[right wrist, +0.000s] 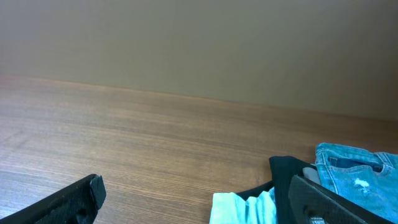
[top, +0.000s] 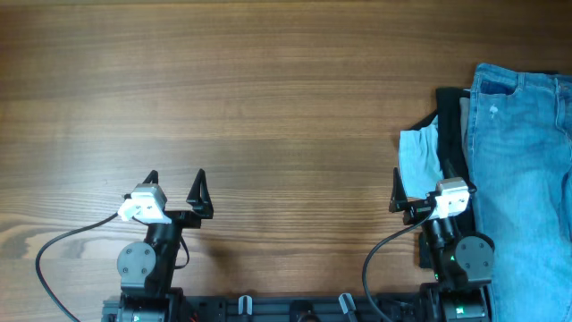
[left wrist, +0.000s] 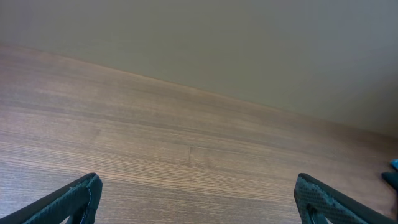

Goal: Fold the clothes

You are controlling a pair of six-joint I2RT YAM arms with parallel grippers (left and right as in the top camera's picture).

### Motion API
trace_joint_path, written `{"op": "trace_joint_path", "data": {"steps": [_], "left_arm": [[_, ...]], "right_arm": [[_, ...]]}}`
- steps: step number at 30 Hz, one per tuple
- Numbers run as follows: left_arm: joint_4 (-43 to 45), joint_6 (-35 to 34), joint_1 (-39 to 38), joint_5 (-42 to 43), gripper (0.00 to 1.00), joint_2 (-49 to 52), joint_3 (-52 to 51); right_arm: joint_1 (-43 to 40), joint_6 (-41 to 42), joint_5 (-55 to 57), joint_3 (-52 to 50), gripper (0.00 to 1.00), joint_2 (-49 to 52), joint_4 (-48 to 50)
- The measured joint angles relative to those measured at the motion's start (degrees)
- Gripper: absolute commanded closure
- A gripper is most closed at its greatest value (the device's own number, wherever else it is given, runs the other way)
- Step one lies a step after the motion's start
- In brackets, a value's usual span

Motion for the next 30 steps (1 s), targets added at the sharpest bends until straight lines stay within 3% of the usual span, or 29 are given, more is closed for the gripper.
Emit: {"op": "trace_joint_path", "data": {"steps": [24,30], "left_arm": [[0.02,0.00,0.00,0.00,0.00,0.00,0.00],[1.07,0.00,0.00,3.52,0.00,0.02,0.02]], "right_arm": [[0.00,-0.13,0.59,0.00,0.00,0.00,0.00],[0.00,-0.61,-0.31,0.07,0.00,0.04,1.33]]}}
